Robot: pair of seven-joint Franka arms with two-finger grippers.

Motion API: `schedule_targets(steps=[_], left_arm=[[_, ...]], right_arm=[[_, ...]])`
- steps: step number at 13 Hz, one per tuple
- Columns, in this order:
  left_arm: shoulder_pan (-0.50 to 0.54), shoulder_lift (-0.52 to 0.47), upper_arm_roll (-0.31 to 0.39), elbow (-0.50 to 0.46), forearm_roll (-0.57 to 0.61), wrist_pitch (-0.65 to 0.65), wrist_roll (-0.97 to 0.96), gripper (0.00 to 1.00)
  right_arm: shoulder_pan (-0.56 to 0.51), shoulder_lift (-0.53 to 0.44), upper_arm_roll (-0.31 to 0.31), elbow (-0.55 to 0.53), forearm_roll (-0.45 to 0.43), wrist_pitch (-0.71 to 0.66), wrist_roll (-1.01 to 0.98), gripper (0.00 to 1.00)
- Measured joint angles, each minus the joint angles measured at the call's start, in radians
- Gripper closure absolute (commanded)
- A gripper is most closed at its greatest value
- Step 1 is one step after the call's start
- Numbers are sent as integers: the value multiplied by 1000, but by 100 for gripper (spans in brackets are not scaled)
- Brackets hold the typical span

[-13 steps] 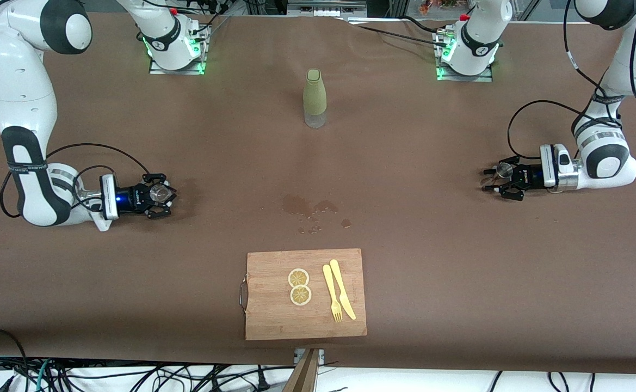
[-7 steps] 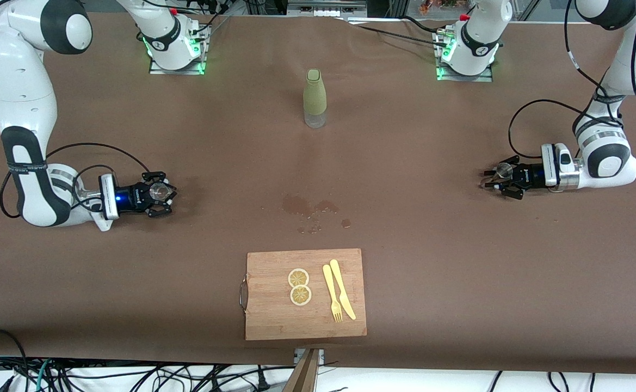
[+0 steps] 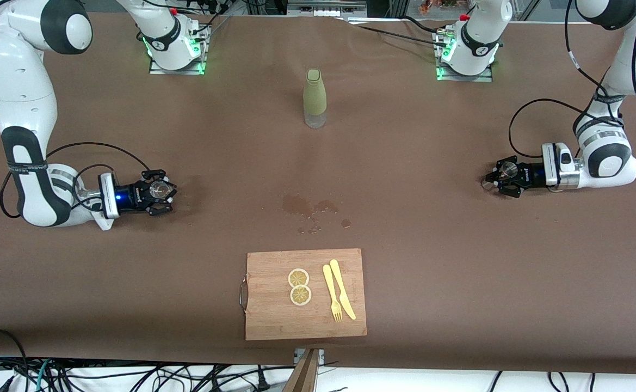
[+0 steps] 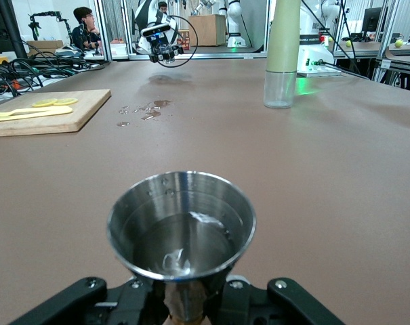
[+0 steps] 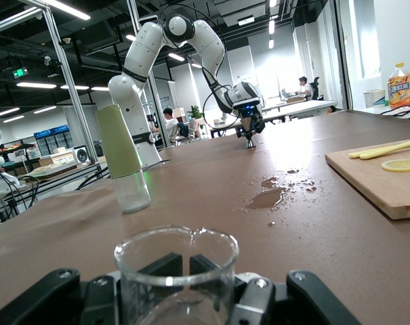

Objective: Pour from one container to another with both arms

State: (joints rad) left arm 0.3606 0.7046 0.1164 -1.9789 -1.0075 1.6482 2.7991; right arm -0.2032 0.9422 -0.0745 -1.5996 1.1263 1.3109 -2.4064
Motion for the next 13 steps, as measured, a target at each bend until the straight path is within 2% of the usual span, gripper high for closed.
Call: schedule_targets(steps=[13], left_arm=[[1,0,2,8,0,-10,-13,100]], right_arm=[[-11,0,-7,2,0,-24,0,99]])
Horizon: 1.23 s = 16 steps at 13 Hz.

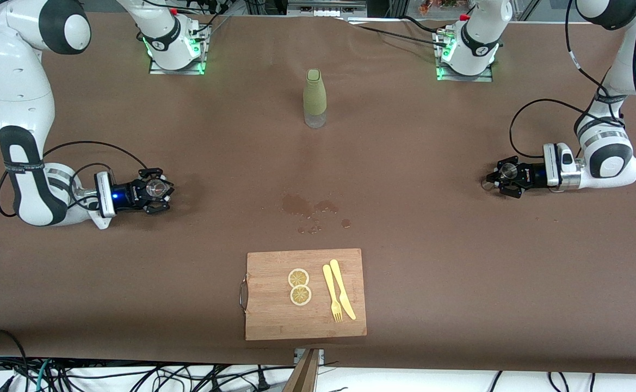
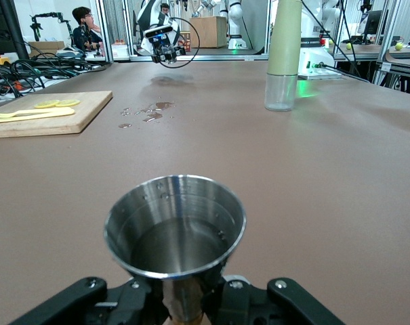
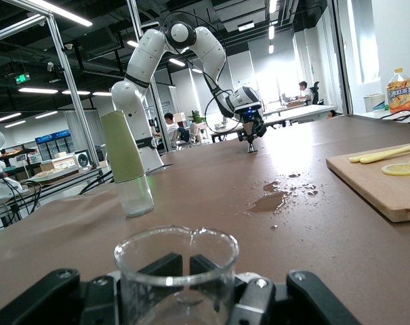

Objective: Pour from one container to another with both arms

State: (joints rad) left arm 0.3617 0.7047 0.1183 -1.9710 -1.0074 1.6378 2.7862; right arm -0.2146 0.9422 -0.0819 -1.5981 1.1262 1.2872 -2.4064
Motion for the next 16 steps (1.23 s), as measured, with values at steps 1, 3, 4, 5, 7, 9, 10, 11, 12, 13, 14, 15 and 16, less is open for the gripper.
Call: schedule_targets(steps=[1,3,4,5,7,9,10,11,12,13,14,15,16], left_arm=[[0,0,1,0,0,0,-2,100],[0,0,2,1,0,0,-5,100],[0,0,3,1,0,0,-5,100],[0,0,3,1,0,0,-5,100],[0,0,4,3,0,1,-10,100],[0,-2,5,6,0,1,-20,100],[0,-6,6,9,0,1,-25,100],[0,-9,6,11,0,1,-27,100],[-1,-13,6,11,0,1,-29,100],[-1,-14,6,11,0,1,-31,100],[-1,-14,6,11,0,1,-33,100],[-1,-15,6,11,1,0,-37,100],[-1,-15,6,11,4,-5,-44,100]], right_arm=[[-2,0,0,0,0,-1,0,99],[-3,0,0,0,0,-1,0,99],[-3,0,0,1,0,-1,0,99],[-3,0,0,1,0,-1,0,99],[-5,0,-1,1,0,-1,0,99],[-6,0,-2,1,-1,-1,0,99],[-6,0,-2,1,-1,-1,0,99],[-6,0,-2,1,-1,-1,0,99],[-6,0,-2,1,-3,-1,0,99],[-8,0,-4,1,-8,-1,0,99],[-11,0,-7,1,-13,-1,0,99],[-16,0,-8,1,-15,-1,0,99],[-19,0,-8,2,-16,-1,0,99]])
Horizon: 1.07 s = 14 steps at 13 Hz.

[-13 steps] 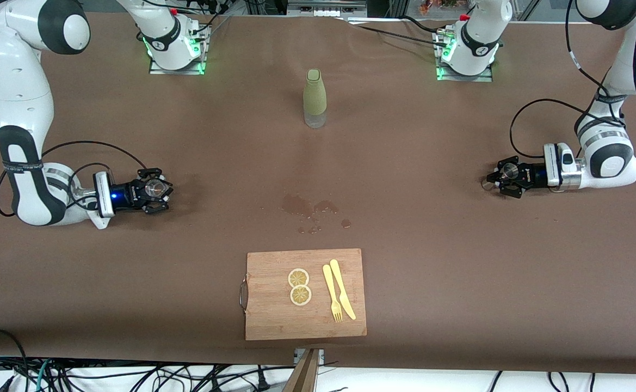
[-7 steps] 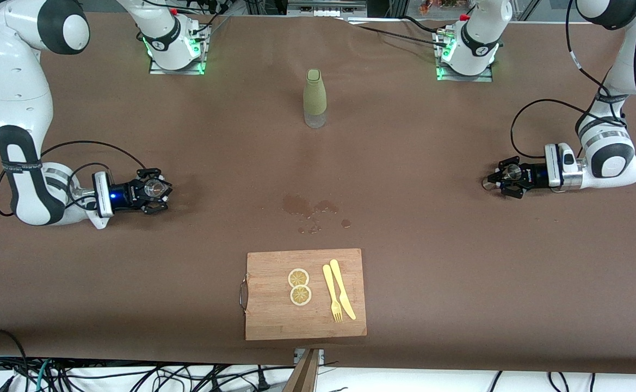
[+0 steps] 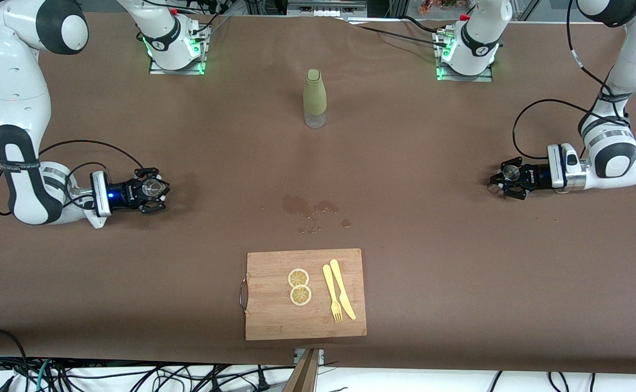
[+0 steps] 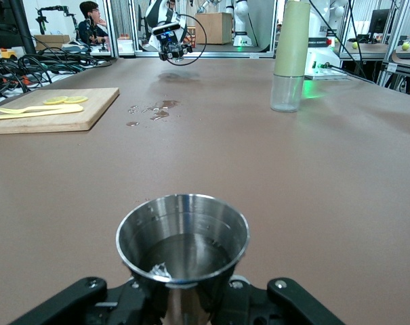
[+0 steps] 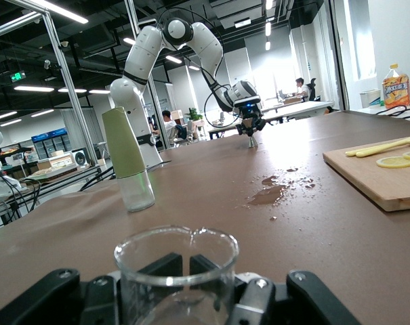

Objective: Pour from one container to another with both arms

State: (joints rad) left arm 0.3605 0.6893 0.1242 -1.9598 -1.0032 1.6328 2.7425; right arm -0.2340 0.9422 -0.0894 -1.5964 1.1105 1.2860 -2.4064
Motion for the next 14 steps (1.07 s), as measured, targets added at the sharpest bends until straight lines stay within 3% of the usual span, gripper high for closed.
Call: schedule_targets(steps=[9,14], left_arm=[[-5,-16,-5,0,5,-60,-41,100],[-24,-30,-103,10,-14,-20,-149,100]], right_arm=[[2,0,-10,44,0,-39,2,99],[2,0,-14,50,-1,-41,23,100]])
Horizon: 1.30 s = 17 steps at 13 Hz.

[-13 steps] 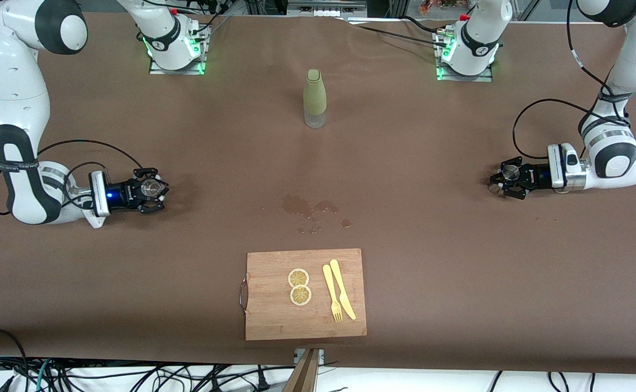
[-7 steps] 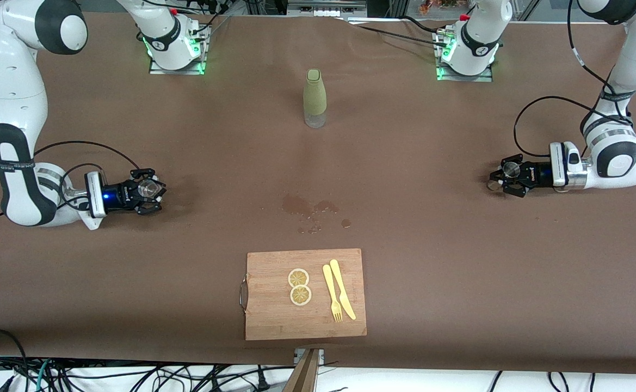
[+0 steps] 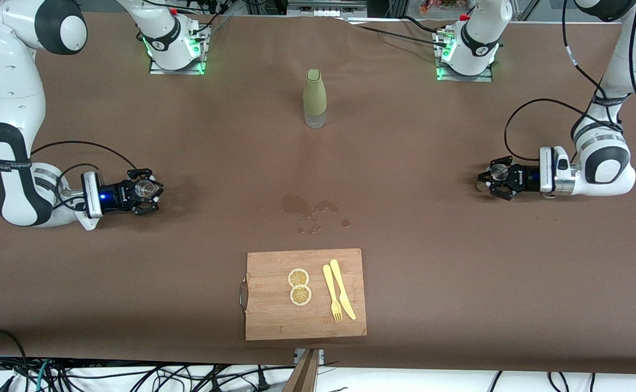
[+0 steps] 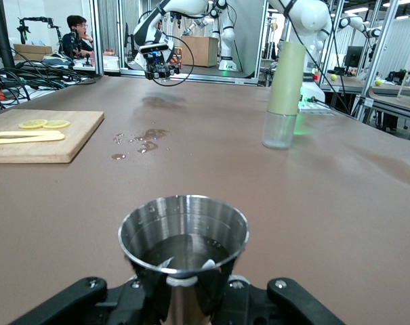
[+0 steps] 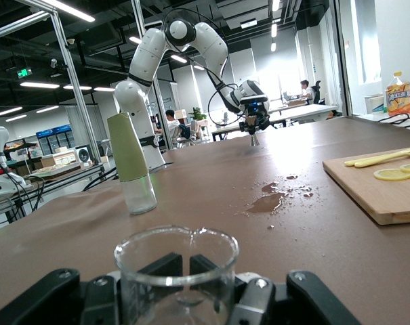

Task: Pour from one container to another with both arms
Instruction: 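Carry the glass cup and the jigger toward each other above the cutting board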

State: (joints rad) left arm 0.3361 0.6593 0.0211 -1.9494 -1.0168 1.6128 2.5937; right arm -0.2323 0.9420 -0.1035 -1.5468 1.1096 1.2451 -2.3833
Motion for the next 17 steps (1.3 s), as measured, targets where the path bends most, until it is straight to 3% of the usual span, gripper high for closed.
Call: schedule_targets(steps=[4,9,13,17], left_arm=[[-30,-10,-102,28,-34,97,-112,100],[-90,-10,-224,55,-148,236,-203,100],[-129,-10,-330,55,-274,388,-213,100],[-231,-10,-392,55,-498,589,-214,100]], right_arm=[[4,-8,2,50,0,-49,101,100],[68,-93,7,94,1,-52,216,100],[200,-168,17,102,9,89,327,100],[296,-179,66,122,51,272,428,100]])
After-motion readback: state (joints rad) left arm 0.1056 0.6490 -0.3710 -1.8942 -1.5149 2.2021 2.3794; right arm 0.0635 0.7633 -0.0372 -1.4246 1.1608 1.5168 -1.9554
